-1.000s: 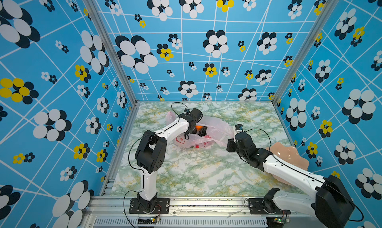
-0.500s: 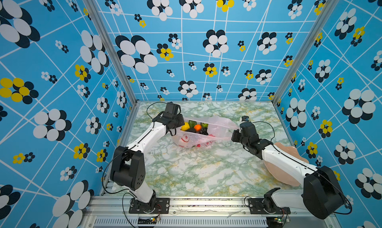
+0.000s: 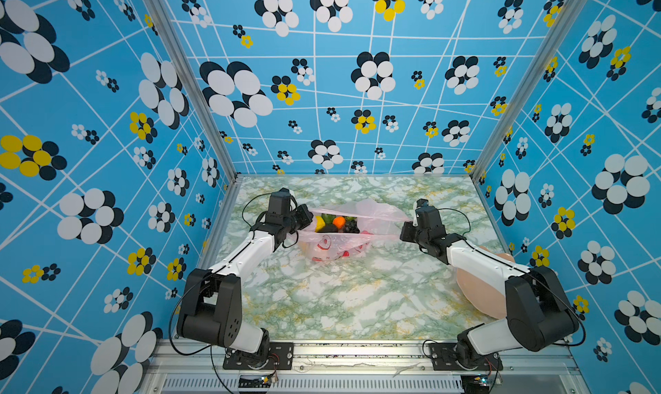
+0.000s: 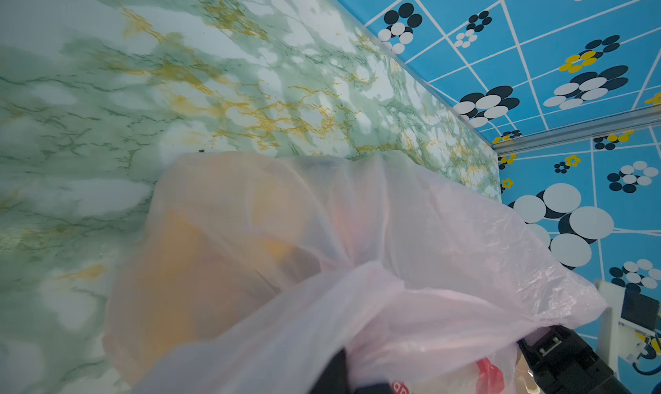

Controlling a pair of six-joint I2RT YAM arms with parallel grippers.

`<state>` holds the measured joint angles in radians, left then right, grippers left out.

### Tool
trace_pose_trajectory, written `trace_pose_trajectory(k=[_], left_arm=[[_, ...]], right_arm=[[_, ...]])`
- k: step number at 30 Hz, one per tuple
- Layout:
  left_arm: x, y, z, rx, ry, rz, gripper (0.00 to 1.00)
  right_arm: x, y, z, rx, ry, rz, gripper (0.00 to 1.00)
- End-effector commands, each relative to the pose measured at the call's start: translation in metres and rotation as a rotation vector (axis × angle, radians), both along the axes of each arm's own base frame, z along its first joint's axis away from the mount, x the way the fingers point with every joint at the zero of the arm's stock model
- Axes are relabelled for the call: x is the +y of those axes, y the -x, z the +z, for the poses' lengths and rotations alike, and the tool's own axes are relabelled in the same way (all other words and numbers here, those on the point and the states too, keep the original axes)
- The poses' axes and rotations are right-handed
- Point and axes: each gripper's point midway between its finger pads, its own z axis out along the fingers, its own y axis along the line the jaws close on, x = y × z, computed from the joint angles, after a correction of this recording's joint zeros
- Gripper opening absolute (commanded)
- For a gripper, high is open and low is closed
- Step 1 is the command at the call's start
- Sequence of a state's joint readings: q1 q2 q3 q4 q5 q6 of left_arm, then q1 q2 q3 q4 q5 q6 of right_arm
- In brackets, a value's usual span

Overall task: Take fruits out of the plastic bag
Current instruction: Spread open the plastic bag at the top-center of the table.

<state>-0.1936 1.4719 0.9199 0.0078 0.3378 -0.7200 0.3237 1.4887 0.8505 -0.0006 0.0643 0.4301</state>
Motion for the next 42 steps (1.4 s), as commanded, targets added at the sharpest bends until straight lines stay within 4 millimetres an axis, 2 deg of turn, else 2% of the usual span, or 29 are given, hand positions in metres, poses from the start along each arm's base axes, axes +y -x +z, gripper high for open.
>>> trace_pose_trajectory(k=[1, 2, 5, 10, 12, 14, 17, 21, 24, 26, 28, 30, 33, 35, 36, 37, 39, 42], left_arm=[[0.034, -0.005, 0.012, -0.078, 0.008, 0.106, 0.0], [0.032, -0.004, 0.011, -0.08, 0.005, 0.088, 0.0], [0.014, -0.002, 0.007, -0.06, -0.068, 0.007, 0.0], [-0.021, -0.002, 0.009, -0.058, -0.221, -0.096, 0.0], [-0.031, -0.003, 0.009, -0.058, -0.269, -0.133, 0.0], [-0.038, 0.0, 0.007, -0.063, -0.285, -0.159, 0.0], [-0.042, 0.006, 0.008, -0.093, -0.265, -0.181, 0.0], [-0.046, 0.018, 0.011, -0.145, -0.235, -0.229, 0.0], [-0.042, 0.025, 0.017, -0.179, -0.158, -0.223, 0.0], [-0.028, 0.024, 0.021, -0.188, -0.081, -0.174, 0.0], [-0.011, 0.022, 0.025, -0.202, -0.022, -0.115, 0.0], [-0.002, 0.021, 0.027, -0.214, -0.013, -0.097, 0.0], [-0.005, 0.018, 0.031, -0.226, 0.018, -0.112, 0.0], [-0.009, 0.014, 0.028, -0.21, 0.03, -0.112, 0.0], [-0.011, 0.013, 0.026, -0.203, 0.018, -0.117, 0.0], [-0.017, 0.012, 0.026, -0.201, -0.006, -0.129, 0.0], [-0.024, 0.012, 0.024, -0.196, -0.079, -0.138, 0.0], [-0.033, 0.012, 0.021, -0.184, -0.158, -0.151, 0.0]], right_arm=[[-0.032, -0.017, -0.002, 0.031, -0.044, -0.108, 0.0], [-0.027, -0.024, 0.002, 0.029, -0.059, -0.091, 0.0], [0.01, -0.046, 0.023, 0.015, -0.156, 0.007, 0.0], [0.067, -0.062, 0.066, -0.048, -0.115, 0.119, 0.0], [0.077, -0.07, 0.077, -0.059, -0.131, 0.128, 0.0], [0.074, -0.081, 0.081, -0.063, -0.126, 0.103, 0.0], [0.06, -0.107, 0.069, -0.012, -0.114, 0.05, 0.0], [0.04, -0.146, 0.038, 0.068, -0.106, -0.018, 0.0], [0.03, -0.159, 0.008, 0.145, -0.043, -0.041, 0.0], [0.026, -0.157, -0.005, 0.176, -0.008, -0.049, 0.0], [0.024, -0.152, -0.031, 0.221, 0.009, -0.052, 0.0], [0.026, -0.145, -0.04, 0.234, -0.001, -0.041, 0.0], [0.034, -0.135, -0.025, 0.214, -0.04, 0.02, 0.01], [0.043, -0.125, -0.01, 0.197, -0.067, 0.086, 0.11], [0.046, -0.12, 0.005, 0.167, -0.078, 0.108, 0.2], [0.045, -0.108, 0.01, 0.159, -0.08, 0.121, 0.3], [0.043, -0.093, 0.032, 0.115, -0.089, 0.133, 0.51], [0.037, -0.069, 0.056, 0.078, -0.072, 0.137, 0.69]])
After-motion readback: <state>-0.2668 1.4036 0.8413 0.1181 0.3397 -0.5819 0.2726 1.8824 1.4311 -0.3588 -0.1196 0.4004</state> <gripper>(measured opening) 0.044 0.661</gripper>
